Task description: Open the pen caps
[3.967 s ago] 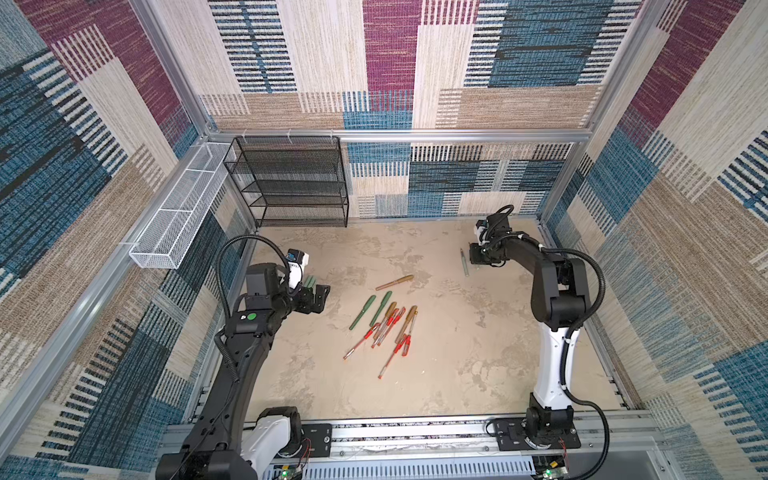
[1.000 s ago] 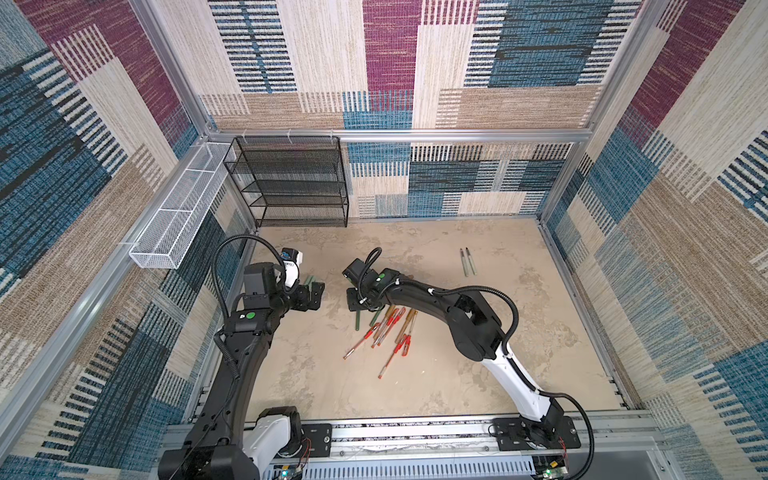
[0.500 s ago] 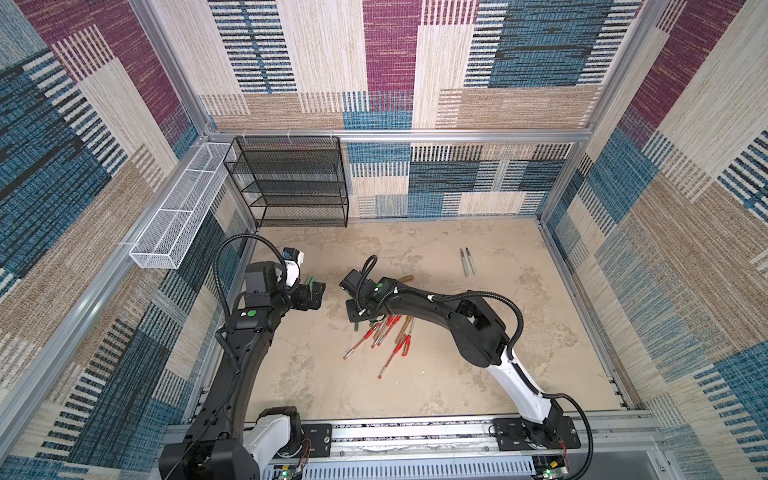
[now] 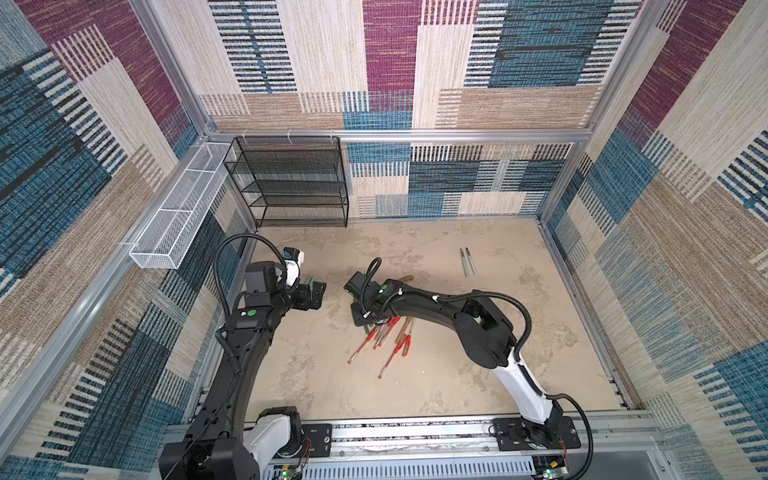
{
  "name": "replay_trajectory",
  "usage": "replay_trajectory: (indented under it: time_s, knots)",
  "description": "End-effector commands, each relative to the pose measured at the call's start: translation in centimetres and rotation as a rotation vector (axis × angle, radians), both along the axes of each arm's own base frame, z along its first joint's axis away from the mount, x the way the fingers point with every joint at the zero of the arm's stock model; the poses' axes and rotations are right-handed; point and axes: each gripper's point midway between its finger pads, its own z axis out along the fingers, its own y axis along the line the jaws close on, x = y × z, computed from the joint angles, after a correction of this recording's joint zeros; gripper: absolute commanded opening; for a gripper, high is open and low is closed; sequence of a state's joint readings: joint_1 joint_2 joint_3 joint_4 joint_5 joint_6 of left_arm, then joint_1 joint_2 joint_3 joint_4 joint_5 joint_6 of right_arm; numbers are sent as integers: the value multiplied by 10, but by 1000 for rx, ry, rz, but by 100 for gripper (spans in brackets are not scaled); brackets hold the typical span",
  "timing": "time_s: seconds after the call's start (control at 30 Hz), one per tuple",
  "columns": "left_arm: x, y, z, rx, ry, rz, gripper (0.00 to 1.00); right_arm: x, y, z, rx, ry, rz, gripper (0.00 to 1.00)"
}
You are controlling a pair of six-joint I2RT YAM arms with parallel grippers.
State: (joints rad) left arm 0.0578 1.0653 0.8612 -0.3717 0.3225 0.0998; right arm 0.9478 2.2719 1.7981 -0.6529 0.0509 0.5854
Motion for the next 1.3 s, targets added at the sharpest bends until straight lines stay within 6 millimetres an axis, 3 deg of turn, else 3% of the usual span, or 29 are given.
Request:
replay_trajectory:
  time_s: [0.0,0.13,0.4,0.5,0.67,1.1,1.27]
  knots:
    - [1,-9,8,-70,-18,-21,98,9,11,38,124,-67,8,12]
    - [2,-16,18,-167,-11,-3,97,10,16,72,237,-128,17,12]
    - [-1,-47,27,-437,27,-79,95,-2,20,127,464,-236,62,10]
    - [-5,-63,31,-560,38,-143,93,-6,18,143,531,-283,85,9]
    - [-3,-66,27,-640,76,-116,88,-19,23,166,621,-317,145,8]
    - [2,-66,15,-676,110,-90,61,-39,43,178,671,-331,259,8]
    - [2,-65,13,-667,105,-88,45,-42,47,178,678,-335,280,8]
